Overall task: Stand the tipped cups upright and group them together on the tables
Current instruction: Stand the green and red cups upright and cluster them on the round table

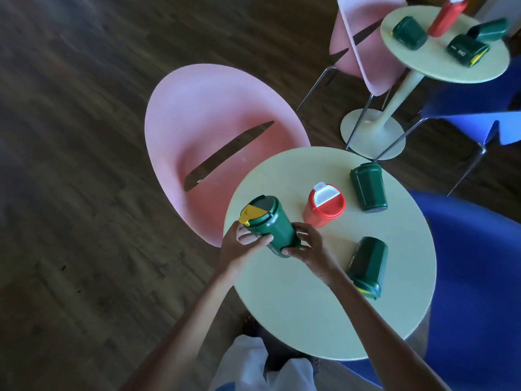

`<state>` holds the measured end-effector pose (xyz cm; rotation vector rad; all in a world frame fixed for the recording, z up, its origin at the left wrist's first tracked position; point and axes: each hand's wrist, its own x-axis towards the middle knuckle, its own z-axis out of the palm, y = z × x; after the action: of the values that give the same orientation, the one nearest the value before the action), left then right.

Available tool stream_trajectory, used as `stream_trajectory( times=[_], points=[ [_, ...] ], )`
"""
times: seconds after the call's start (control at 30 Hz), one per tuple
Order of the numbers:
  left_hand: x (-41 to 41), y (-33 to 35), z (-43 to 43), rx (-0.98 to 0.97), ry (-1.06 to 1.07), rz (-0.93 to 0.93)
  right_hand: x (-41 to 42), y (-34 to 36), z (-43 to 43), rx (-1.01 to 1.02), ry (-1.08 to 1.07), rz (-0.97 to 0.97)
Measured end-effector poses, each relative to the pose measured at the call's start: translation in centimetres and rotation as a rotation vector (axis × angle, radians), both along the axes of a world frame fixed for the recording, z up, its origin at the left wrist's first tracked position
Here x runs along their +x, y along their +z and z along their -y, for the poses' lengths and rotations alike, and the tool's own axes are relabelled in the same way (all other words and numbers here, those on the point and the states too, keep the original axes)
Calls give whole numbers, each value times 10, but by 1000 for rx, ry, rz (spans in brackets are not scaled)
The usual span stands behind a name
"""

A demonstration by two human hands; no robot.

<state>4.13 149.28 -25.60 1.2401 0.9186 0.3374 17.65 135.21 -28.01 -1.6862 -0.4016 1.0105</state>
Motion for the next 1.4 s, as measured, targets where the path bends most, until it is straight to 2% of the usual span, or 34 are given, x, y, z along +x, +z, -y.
stream_trajectory(
  times=[0.37,0.5,0.77,0.93,1.1,1.17,1.3,1.4],
  points=[
    [3,-33,-15,8,-146,-65,5,-38,-10,-181,122,143],
    [8,-46,-17,1,-179,-49,3,-45,-14,-209,104,175],
    [0,-57,-15,214,-344,-71,-9,-56,-8,-193,21,179],
    [-2,-57,-11,216,-331,-98,-9,-49,-1,-151,8,190],
    [-22,-62,15,190,-180,-165,-7,-36,16,-117,-63,165],
    [-33,-65,36,207,-182,-209,-8,-22,32,-99,-104,173],
    [-30,-63,78,257,-414,-236,-8,6,89,-74,-195,279],
    [-2,-56,103,313,-614,-151,-4,12,140,-82,-313,377]
  ],
)
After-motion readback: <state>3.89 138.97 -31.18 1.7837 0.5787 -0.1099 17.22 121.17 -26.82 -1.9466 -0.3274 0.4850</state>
